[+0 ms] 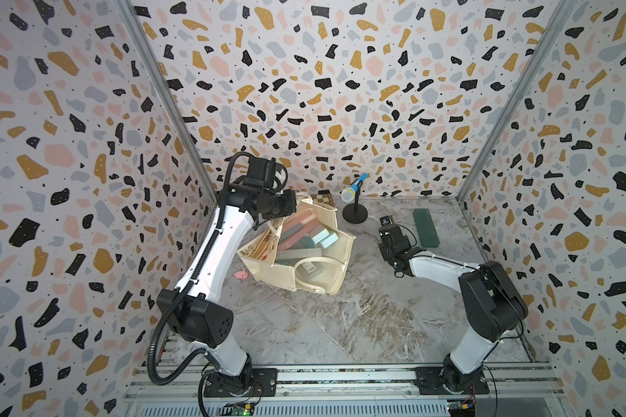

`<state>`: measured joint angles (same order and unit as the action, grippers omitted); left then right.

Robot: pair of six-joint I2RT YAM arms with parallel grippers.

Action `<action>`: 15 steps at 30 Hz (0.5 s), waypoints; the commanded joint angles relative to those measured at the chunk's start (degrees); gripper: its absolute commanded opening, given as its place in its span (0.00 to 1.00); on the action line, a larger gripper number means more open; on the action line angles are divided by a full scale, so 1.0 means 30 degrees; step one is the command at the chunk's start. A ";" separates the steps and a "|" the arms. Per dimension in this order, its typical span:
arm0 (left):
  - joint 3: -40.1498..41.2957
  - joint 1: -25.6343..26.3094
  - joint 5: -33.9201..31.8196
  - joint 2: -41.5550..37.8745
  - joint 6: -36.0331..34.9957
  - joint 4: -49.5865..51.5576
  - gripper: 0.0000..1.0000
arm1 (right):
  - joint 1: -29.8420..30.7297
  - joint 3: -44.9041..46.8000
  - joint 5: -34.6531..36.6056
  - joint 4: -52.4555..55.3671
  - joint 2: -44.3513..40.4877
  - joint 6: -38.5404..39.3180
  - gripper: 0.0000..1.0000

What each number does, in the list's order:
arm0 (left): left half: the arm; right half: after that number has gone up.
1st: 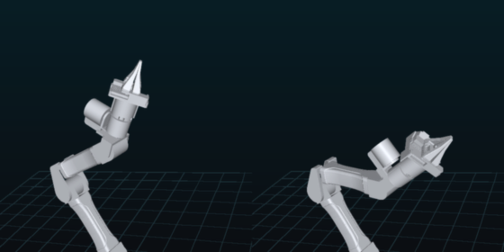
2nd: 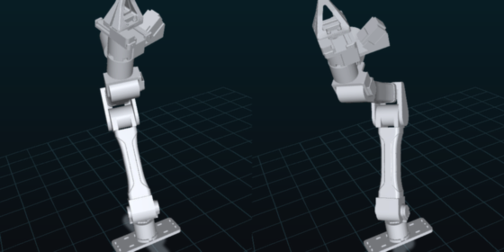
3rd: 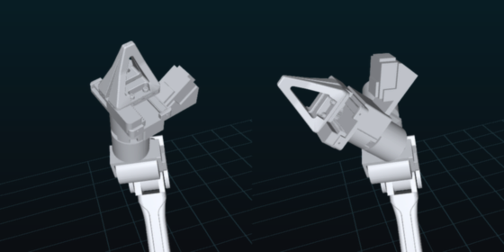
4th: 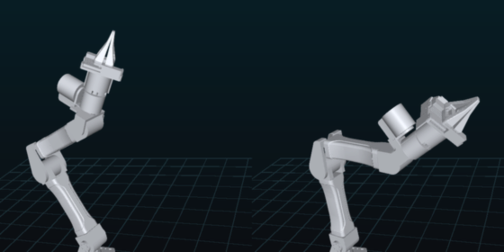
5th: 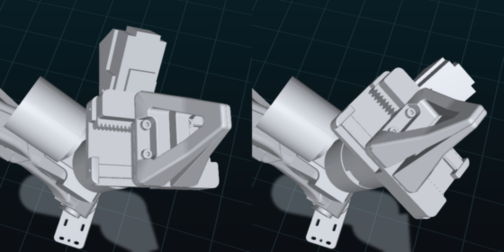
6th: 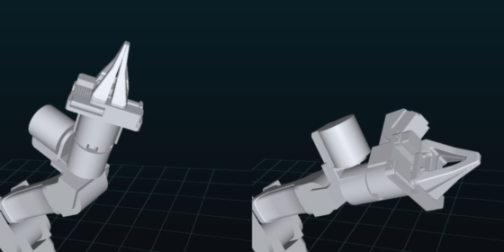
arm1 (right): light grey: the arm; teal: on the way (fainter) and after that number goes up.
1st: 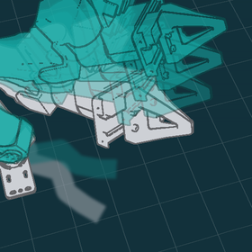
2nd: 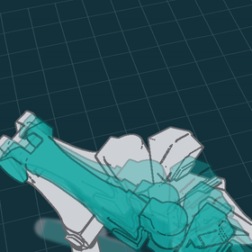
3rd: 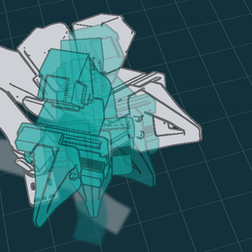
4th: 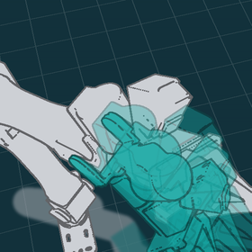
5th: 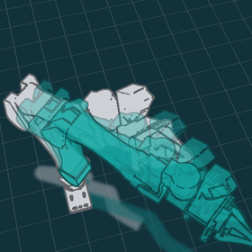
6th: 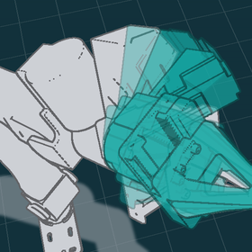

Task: Take out the pencil case from the canvas bag
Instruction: Place the pencil case at the center of the board.

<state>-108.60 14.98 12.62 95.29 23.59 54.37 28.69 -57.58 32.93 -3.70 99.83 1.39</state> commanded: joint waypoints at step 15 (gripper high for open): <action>-0.0481 -0.0383 -0.0393 -0.0326 -0.0072 -0.0110 0.00 | 0.0543 -0.0611 -0.0287 0.2025 0.1757 0.0572 0.44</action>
<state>-108.60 14.63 12.51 95.29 23.33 54.37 30.02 -59.13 33.15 0.67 105.69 2.85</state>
